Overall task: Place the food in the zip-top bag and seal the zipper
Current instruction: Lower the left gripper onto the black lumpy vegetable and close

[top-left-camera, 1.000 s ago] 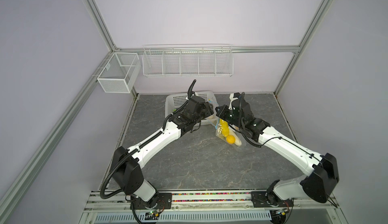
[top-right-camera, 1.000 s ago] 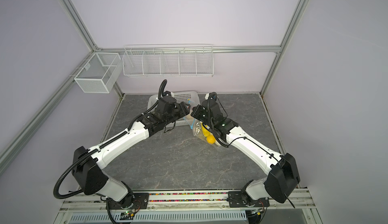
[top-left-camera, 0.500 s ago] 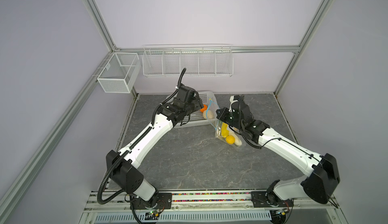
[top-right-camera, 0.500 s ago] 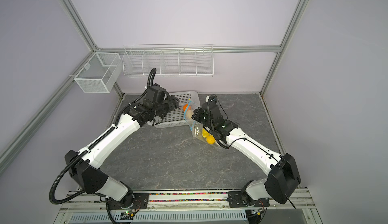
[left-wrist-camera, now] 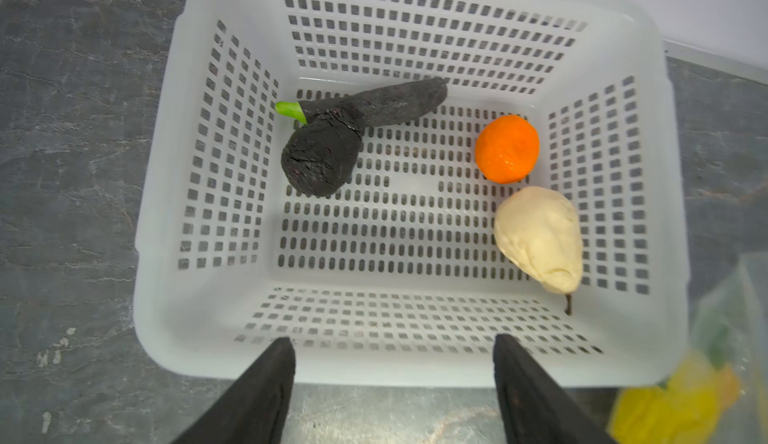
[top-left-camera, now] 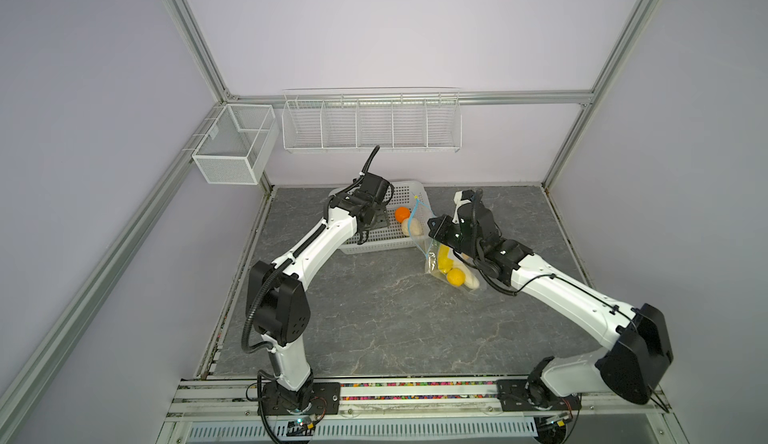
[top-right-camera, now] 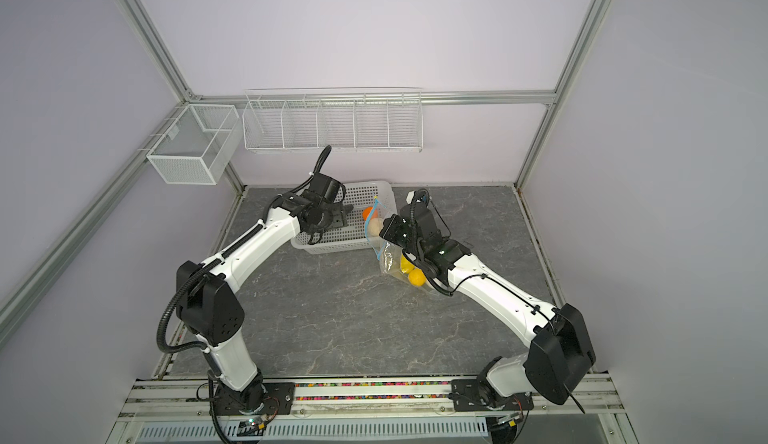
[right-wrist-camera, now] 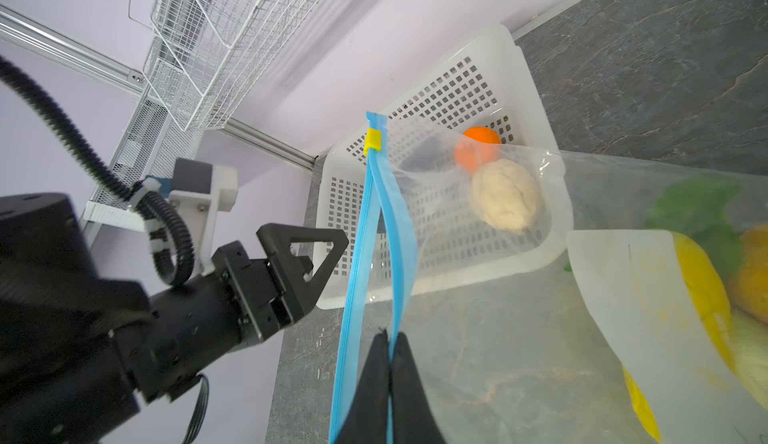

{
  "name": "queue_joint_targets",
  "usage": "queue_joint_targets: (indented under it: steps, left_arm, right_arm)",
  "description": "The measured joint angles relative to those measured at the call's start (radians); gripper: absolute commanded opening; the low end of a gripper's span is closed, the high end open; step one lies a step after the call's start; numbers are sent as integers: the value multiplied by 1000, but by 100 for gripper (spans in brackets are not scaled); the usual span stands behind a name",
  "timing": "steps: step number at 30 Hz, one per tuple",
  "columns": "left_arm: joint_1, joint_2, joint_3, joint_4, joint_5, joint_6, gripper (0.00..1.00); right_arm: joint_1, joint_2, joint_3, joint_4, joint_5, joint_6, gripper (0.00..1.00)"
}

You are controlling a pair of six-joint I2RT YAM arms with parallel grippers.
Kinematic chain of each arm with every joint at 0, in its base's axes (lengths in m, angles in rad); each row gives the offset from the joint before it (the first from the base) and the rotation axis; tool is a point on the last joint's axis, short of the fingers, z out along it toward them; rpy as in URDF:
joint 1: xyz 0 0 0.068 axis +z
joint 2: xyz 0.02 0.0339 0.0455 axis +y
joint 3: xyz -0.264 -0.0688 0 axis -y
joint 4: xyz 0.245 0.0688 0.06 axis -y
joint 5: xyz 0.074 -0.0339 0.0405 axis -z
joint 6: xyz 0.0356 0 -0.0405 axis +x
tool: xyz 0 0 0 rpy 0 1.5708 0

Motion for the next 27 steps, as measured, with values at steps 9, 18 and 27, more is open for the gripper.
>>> queue_joint_targets:
  steps: [9,18,27]
  left_arm:
    - [84,241,236,-88,17,64,75]
    - [126,378,329,-108,31,125,75]
    - [182,445,338,-67,69,164,78]
  right_arm:
    - [-11,3,-6,23,-26,-3,6]
    - [-22,22,-14,40,-55,-4,6]
    - [-25,39,-16,48,-74,-4,6]
